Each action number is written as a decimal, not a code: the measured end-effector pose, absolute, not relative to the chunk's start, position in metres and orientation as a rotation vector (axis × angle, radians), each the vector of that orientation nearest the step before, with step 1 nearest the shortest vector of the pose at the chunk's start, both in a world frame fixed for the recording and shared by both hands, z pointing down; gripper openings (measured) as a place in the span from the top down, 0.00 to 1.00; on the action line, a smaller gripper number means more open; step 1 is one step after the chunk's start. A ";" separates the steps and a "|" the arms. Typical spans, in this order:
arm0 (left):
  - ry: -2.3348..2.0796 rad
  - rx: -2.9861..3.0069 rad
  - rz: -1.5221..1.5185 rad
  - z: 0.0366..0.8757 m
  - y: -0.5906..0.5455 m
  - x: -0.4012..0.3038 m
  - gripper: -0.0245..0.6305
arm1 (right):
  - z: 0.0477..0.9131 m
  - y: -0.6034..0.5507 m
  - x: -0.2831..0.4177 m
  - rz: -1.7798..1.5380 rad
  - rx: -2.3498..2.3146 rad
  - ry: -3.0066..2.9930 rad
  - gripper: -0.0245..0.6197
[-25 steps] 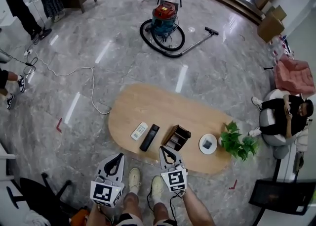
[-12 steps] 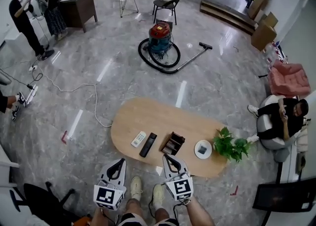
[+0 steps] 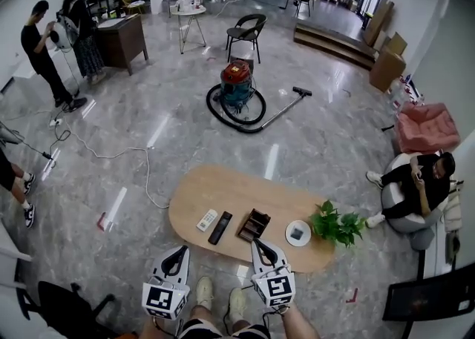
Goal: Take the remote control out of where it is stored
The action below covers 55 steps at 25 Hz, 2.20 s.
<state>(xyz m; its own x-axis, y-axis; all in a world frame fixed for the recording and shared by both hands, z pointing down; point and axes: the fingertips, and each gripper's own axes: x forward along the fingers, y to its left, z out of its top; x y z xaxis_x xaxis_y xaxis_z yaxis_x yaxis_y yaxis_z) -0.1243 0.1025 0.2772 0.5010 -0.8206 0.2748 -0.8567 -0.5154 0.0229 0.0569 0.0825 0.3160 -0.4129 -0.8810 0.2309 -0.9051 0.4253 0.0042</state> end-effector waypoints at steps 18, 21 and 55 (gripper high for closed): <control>-1.492 2.599 0.316 0.248 0.150 -0.111 0.96 | 0.279 0.125 0.078 0.107 1.594 -2.512 0.95; -1.499 2.601 0.299 0.246 0.148 -0.111 0.95 | 0.282 0.125 0.077 0.108 1.592 -2.510 0.95; -1.294 2.631 0.385 0.323 0.083 -0.069 0.96 | 0.377 0.089 0.130 0.264 1.774 -2.299 0.95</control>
<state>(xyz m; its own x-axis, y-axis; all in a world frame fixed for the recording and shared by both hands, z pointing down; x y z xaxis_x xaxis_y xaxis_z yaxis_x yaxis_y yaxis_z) -0.0688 0.0832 0.3231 0.5864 -0.7483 0.3101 -0.7961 -0.6031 0.0499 0.1303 0.0886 0.3765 -0.2436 -0.9269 0.2856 -0.9675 0.2529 -0.0046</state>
